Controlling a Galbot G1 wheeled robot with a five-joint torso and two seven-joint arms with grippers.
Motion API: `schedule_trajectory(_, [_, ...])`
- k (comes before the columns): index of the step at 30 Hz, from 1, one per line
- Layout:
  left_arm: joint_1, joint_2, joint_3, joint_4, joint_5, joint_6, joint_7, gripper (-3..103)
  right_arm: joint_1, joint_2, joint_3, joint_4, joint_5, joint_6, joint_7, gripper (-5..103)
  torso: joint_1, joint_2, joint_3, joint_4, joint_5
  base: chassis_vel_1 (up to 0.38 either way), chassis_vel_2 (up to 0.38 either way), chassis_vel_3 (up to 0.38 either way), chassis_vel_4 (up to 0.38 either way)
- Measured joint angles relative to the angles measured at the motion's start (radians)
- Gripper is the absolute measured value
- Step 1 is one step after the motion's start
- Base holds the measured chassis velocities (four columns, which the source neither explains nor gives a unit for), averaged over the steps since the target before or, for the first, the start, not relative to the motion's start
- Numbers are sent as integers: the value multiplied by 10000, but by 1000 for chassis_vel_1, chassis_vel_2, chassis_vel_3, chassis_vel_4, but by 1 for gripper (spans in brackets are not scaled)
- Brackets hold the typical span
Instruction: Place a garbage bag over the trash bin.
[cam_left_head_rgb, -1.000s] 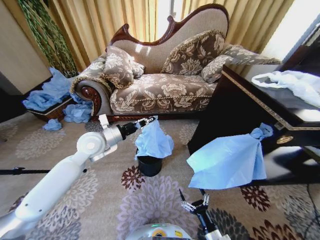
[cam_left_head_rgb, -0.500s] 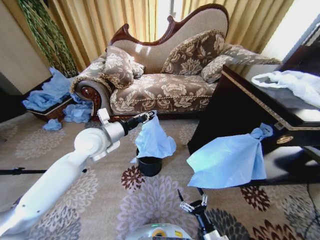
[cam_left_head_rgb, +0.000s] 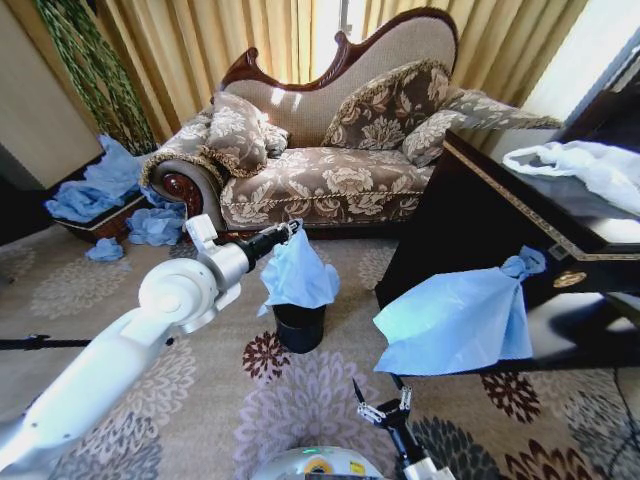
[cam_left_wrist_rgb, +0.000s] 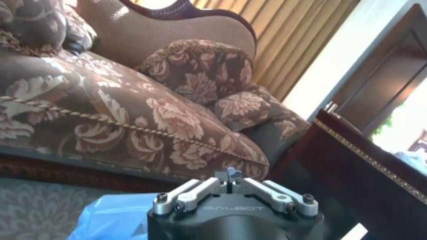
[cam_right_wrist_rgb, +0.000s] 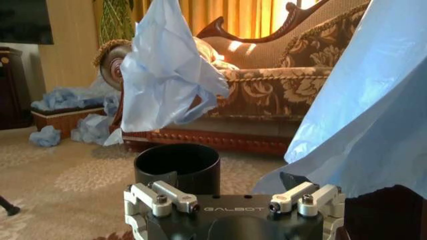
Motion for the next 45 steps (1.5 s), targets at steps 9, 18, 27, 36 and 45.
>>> schedule_trajectory(9, [49, 286, -130, -183, 30, -1, -1584, 0, 64, 54, -69, 24, -89, -43, 93, 100, 0, 0, 0, 1, -1, 0, 0, 0, 0])
schedule_trajectory(18, [-224, 503, -151, -243, -239, 23, -3107, 0, 101, 64, -157, 22, -199, -109, 203, 100, 0, 0, 0, 0, -1, 0, 0, 0, 0])
schedule_trajectory(27, [-260, 644, -138, -468, -506, 288, -3544, 0, 97, 97, -159, -35, -276, -96, 232, 100, -1, 0, 0, 1, 0, 0, 0, 0, 0])
schedule_trajectory(36, [-69, -350, 572, 596, -262, 289, -2919, 0, 46, 139, -174, -49, -364, -13, 236, 100, 0, 0, 0, 0, 0, 0, 0, 0, 0])
schedule_trajectory(45, [-99, -1171, 1191, 1917, -259, 130, -2381, 0, 6, 188, -161, -93, -417, 133, 238, 100, 0, 0, 0, 0, 1, 0, 0, 0, 0])
